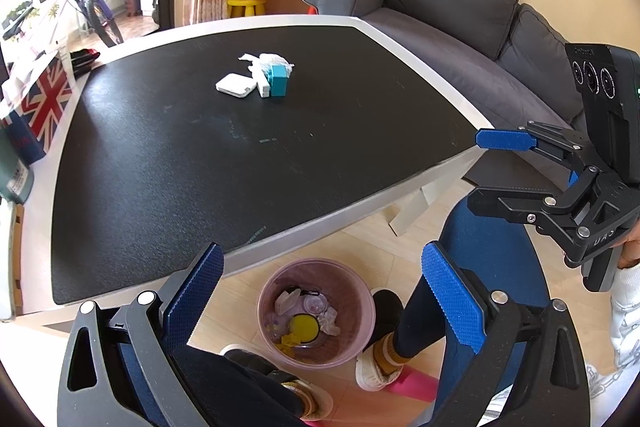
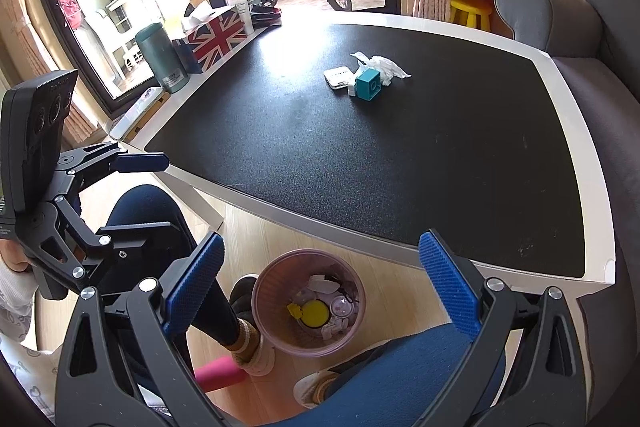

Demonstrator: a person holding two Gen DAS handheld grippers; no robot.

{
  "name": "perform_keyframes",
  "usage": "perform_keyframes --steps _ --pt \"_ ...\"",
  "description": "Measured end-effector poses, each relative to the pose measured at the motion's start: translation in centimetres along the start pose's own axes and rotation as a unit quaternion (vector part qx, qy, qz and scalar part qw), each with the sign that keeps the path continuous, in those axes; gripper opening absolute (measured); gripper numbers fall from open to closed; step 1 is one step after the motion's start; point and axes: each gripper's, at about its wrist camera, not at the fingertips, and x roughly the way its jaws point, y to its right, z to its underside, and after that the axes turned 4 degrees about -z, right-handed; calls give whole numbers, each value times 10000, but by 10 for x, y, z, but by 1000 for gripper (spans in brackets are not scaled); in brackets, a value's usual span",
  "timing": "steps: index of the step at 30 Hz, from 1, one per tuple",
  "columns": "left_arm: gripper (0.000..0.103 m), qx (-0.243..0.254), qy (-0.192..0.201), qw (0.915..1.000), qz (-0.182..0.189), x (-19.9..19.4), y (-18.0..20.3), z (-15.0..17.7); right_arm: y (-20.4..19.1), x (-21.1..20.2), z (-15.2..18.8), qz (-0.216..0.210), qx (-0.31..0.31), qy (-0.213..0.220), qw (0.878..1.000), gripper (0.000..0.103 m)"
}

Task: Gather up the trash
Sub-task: 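Move both open tools back over the table toward the remaining items, then reach the left tool to the white card and close on it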

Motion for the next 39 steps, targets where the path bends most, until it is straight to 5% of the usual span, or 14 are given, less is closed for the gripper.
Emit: perform_keyframes --steps 22,39 --pt "96 -57 207 9995 -235 11 -41 -70 27 19 -64 181 4 72 9998 97" --pt "96 408 -2 9986 -351 78 -70 -129 48 45 -90 315 45 -105 9994 97"
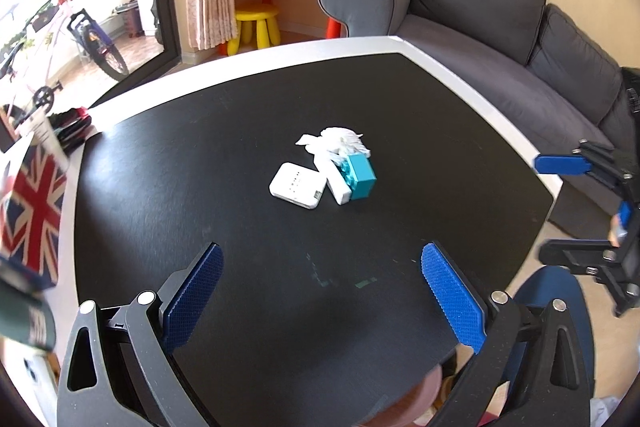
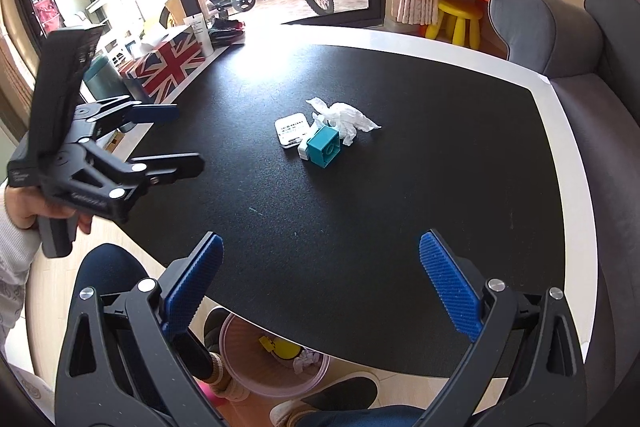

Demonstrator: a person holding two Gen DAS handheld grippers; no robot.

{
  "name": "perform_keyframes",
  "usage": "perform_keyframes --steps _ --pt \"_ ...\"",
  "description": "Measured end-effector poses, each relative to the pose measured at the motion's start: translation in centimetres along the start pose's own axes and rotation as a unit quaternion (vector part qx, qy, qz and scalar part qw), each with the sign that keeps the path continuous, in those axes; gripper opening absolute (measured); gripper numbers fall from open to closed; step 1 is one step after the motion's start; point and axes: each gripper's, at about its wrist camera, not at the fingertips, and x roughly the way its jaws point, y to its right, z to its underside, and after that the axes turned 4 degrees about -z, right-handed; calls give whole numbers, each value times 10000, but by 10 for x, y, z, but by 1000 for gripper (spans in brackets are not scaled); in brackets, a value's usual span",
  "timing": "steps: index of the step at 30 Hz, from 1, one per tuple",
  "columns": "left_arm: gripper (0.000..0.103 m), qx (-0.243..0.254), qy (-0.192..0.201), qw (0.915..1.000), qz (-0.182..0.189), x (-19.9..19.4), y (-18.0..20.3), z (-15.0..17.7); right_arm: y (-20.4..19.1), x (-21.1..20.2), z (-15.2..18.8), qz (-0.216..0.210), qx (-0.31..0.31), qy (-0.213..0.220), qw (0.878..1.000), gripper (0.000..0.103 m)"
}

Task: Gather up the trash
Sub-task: 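Reach the left tool to the white card and close on it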

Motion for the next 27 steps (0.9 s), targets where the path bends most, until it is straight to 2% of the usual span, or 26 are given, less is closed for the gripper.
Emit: perform_keyframes --steps 14,27 --pt "96 631 -256 9977 -72 68 -15 -16 10 9 0 28 96 -128 9999 97" --pt "95 850 -236 9961 -15 98 -20 -18 21 24 0 89 181 -285 9994 97"
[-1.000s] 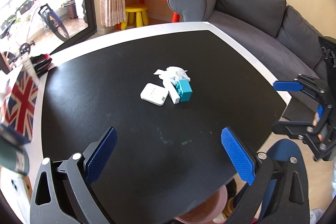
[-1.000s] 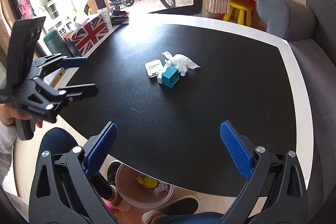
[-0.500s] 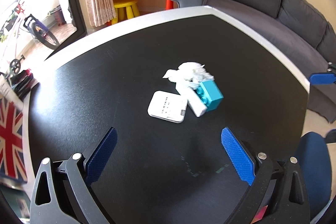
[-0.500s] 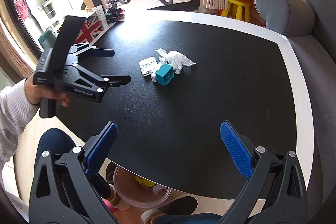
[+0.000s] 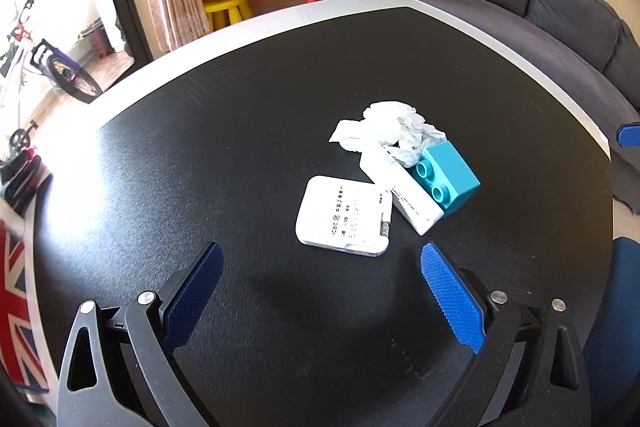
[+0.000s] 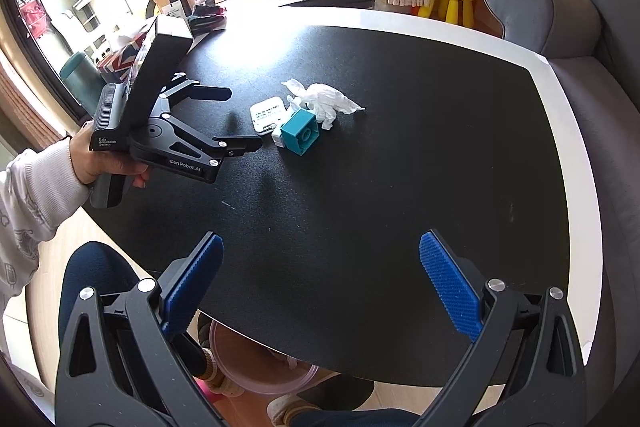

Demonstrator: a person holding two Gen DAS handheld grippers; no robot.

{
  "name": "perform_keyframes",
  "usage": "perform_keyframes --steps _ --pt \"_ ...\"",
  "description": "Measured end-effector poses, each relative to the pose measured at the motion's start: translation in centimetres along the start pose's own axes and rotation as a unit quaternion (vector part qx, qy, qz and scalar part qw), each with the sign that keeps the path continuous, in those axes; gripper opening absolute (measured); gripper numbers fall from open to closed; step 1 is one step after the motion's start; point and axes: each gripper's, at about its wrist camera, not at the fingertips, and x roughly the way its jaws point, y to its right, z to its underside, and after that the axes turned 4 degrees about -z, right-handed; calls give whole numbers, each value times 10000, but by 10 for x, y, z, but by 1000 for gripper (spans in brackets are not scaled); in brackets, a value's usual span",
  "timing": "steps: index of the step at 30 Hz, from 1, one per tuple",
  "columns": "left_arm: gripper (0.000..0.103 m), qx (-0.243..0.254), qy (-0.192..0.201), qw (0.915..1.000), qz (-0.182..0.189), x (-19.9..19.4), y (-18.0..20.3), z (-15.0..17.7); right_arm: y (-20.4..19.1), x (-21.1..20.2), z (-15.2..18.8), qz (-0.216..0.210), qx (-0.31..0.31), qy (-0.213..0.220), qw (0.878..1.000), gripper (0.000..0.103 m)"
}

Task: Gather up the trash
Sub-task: 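Reach the left tool to the white card and close on it, then close the right tool on the white tissue beside the teal block while the left tool holds the card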

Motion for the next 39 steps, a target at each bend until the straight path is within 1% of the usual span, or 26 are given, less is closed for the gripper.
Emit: perform_keyframes --steps 2,4,11,15,17,20,24,30,39 --pt "94 18 13 10000 -16 3 -1 0 1 1 0 10 17 -10 10000 97" --pt "89 23 -12 10000 7 6 -2 -1 2 2 0 10 24 -20 10000 97" --pt "82 66 165 9998 20 6 -1 -2 4 5 -1 3 42 -49 10000 97" --pt "69 74 243 9997 41 5 2 -4 5 8 -1 -10 38 -71 10000 97" --pt "65 78 231 9997 52 5 3 -6 5 9 -1 -14 36 -79 10000 97" --pt "48 91 226 9997 57 4 3 -7 4 10 -2 -22 33 -77 10000 97" --pt "48 31 164 9998 46 4 2 -8 5 11 -2 -29 31 -69 10000 97" --pt "48 -215 83 9997 0 -3 -5 -9 4 14 -8 -45 -18 -23 10000 97" --pt "48 -511 61 9986 -106 -22 -14 -8 2 25 -36 -33 -169 69 9998 97"
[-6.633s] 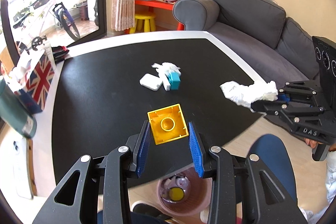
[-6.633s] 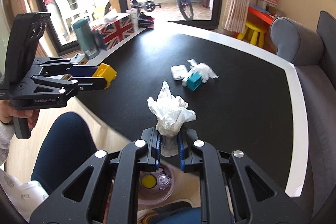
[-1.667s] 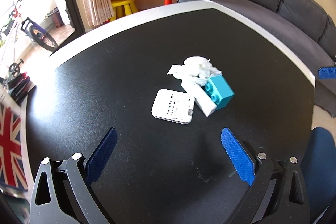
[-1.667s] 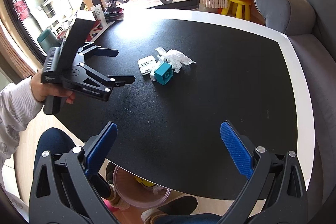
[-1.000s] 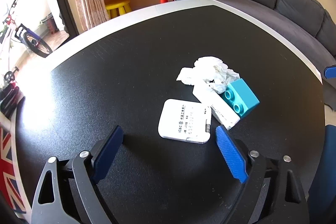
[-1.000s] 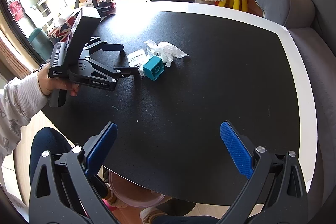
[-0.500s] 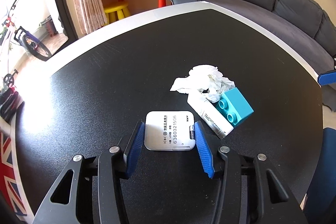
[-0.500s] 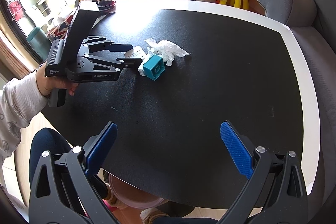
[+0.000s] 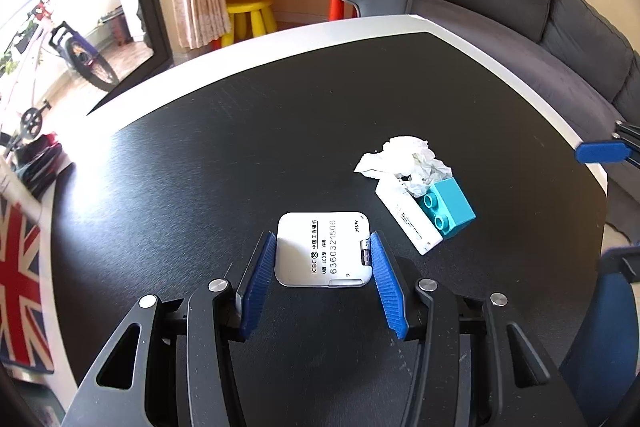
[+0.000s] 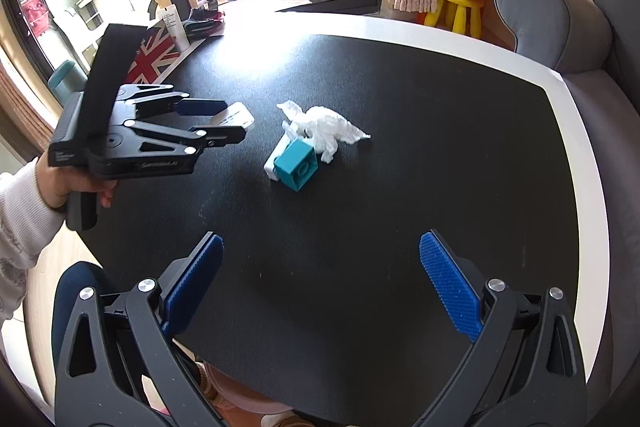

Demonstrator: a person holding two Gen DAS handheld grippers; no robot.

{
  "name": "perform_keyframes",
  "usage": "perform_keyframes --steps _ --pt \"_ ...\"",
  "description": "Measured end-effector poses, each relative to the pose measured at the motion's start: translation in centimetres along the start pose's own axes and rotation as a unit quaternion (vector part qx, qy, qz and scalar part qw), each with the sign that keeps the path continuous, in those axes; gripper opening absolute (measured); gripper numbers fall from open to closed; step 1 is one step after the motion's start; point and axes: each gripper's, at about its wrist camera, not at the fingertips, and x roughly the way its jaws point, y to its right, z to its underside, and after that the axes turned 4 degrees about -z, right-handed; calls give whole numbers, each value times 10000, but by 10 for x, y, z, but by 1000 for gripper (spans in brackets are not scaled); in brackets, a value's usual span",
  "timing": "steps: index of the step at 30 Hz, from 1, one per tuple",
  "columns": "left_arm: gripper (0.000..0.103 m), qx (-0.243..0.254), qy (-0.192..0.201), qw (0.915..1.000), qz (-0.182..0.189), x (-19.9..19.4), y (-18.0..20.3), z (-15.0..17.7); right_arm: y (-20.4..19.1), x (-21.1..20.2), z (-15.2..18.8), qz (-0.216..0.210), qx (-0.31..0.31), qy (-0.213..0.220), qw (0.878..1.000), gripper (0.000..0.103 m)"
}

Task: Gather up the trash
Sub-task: 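Close the right tool on the white tissue beside the teal block while the left tool holds the card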

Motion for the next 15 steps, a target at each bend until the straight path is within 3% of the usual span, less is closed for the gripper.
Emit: perform_keyframes --steps 15 --pt "48 -159 31 9999 -4 -10 -5 -2 19 42 -67 -196 67 -144 9997 97"
